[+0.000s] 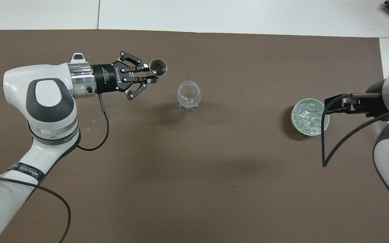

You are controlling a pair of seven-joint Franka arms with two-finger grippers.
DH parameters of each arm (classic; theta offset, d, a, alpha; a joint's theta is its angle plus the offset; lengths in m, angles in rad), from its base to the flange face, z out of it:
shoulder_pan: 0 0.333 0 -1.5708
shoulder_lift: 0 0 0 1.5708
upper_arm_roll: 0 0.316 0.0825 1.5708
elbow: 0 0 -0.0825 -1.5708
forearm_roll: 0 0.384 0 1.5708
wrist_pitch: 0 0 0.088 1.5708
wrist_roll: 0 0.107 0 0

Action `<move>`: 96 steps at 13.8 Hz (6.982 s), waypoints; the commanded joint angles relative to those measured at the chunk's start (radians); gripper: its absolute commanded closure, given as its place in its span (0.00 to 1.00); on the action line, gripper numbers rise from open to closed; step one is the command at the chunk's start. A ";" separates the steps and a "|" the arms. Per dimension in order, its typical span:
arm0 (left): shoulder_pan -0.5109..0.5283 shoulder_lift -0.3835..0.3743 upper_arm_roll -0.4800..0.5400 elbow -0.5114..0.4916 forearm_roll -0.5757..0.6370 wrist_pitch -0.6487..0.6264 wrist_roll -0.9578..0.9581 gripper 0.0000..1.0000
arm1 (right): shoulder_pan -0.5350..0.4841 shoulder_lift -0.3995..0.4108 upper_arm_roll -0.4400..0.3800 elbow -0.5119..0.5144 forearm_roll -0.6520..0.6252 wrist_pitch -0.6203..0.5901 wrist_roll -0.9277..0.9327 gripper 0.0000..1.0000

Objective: Pour wine and add ice with both arms
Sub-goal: 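Lift the metal cup with the left gripper toward the wine glass, then position the metal cup above the wine glass rim with the left gripper, then tilt the metal cup over the wine glass with the left gripper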

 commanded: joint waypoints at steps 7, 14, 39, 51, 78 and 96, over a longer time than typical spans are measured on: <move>-0.141 -0.072 0.019 -0.089 -0.022 0.251 0.017 1.00 | 0.000 -0.023 -0.004 -0.027 0.013 0.006 -0.019 0.00; -0.168 -0.081 0.020 -0.091 -0.018 0.356 0.097 1.00 | 0.000 -0.023 -0.004 -0.027 0.013 0.006 -0.019 0.00; -0.263 -0.138 0.020 -0.180 -0.018 0.546 0.318 1.00 | 0.000 -0.023 -0.005 -0.027 0.013 0.006 -0.019 0.00; -0.263 -0.141 0.020 -0.186 -0.018 0.583 0.408 1.00 | 0.000 -0.023 -0.004 -0.027 0.013 0.006 -0.019 0.00; -0.294 -0.104 0.020 -0.114 0.080 0.649 0.448 1.00 | 0.000 -0.023 -0.005 -0.027 0.013 0.006 -0.019 0.00; -0.314 -0.072 0.020 -0.086 0.093 0.687 0.522 1.00 | 0.000 -0.023 -0.004 -0.027 0.013 0.006 -0.019 0.00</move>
